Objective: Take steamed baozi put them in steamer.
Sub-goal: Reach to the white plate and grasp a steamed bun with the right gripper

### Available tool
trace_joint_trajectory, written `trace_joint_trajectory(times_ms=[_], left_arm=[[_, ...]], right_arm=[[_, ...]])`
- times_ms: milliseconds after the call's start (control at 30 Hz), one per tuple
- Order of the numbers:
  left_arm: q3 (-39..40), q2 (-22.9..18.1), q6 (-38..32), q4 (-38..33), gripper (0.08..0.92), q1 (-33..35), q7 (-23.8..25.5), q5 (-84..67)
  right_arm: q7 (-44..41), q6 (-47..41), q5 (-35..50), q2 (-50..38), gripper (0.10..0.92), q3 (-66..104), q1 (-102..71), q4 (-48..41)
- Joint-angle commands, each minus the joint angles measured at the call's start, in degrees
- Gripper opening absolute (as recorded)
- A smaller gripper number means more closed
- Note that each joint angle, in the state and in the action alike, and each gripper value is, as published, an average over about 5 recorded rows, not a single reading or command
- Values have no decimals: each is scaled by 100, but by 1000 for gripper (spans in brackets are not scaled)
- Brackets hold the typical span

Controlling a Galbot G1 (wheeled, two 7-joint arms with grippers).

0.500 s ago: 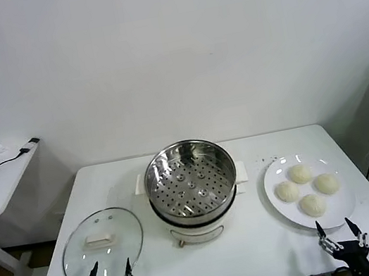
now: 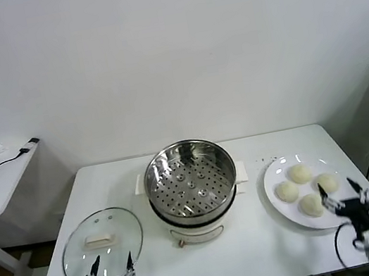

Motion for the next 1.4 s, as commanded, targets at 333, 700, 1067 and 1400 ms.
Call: trace_joint_trajectory(times_ms=[333,700,1067,1400], left_arm=[[-2,18,31,-11,823,-56,30,-13],[-7,39,10,141,823,-160,59,2],[-30,24,-61,274,823,-259,89,33],[-48,-60,-118,467,823,-339,90,51]], right_arm=[[-4411,361,-1364,-3284,823,-4345,5124,-2576],[-7062,1183,-1125,-2852,823,-9480,9409,-3982],[-6524,299,-808,-1615,823,-11409,9930,-4404],[-6084,233,-878,-734,823,-10809,9262,-5360]])
